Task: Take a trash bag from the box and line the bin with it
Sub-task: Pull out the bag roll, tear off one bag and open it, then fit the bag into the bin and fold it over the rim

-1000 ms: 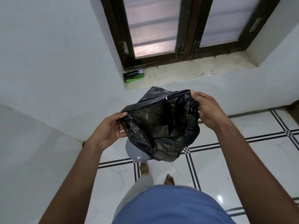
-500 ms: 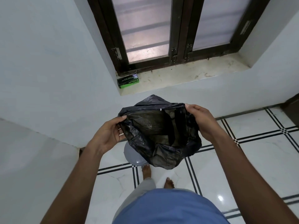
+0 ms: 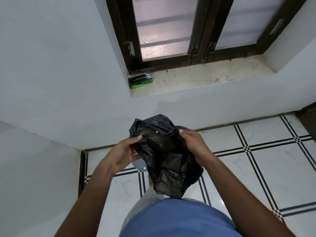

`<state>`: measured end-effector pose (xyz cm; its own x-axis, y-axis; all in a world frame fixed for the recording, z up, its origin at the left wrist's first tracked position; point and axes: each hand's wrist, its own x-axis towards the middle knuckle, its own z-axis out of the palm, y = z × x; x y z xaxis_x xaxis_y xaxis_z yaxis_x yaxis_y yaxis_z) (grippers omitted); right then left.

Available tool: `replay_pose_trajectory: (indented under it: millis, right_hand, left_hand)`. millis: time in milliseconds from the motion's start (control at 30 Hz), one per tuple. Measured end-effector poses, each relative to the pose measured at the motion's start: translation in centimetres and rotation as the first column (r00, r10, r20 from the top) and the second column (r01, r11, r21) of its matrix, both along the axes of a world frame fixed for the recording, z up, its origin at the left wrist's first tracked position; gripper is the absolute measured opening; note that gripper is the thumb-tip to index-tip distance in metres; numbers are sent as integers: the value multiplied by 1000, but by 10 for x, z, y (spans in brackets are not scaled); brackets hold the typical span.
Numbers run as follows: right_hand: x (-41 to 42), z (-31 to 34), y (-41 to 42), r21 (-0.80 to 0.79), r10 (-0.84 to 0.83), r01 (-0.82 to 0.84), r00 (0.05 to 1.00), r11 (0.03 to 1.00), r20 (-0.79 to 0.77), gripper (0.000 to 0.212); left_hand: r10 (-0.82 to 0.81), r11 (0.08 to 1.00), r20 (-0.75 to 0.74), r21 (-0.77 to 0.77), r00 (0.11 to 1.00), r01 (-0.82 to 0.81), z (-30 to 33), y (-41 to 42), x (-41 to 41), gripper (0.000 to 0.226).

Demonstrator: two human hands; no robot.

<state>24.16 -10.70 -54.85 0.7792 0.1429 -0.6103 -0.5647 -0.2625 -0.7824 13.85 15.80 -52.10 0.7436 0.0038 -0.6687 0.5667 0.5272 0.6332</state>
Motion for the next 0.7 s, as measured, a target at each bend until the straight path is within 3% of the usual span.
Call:
replay_pose_trajectory:
  millis: [133, 267, 433, 600, 700]
  right_hand:
    - [-7, -25, 17, -205, 127, -128, 992, 970, -19, 51]
    - [-19, -51, 16, -504, 308, -225, 948, 834, 87, 54]
    - [-23, -76, 3, -552, 318, -215, 943, 806, 97, 46]
    - [-16, -97, 6, -534, 307, -248, 951, 808, 24, 45]
    - [-9, -114, 26, -449, 282, -300, 953, 842, -109, 52]
  left_hand:
    - [24, 997, -89, -78, 996, -31, -31, 5, -17, 39]
    - [86, 986, -179, -126, 980, -110, -66, -8, -34, 41]
    - [99, 979, -315, -137, 944, -148, -101, -31, -48, 43]
    - [-126, 990, -342, -110, 931, 94, -128, -30, -58, 39]
    - [-84, 996, -451, -4, 889, 92, -144, -13, -56, 38]
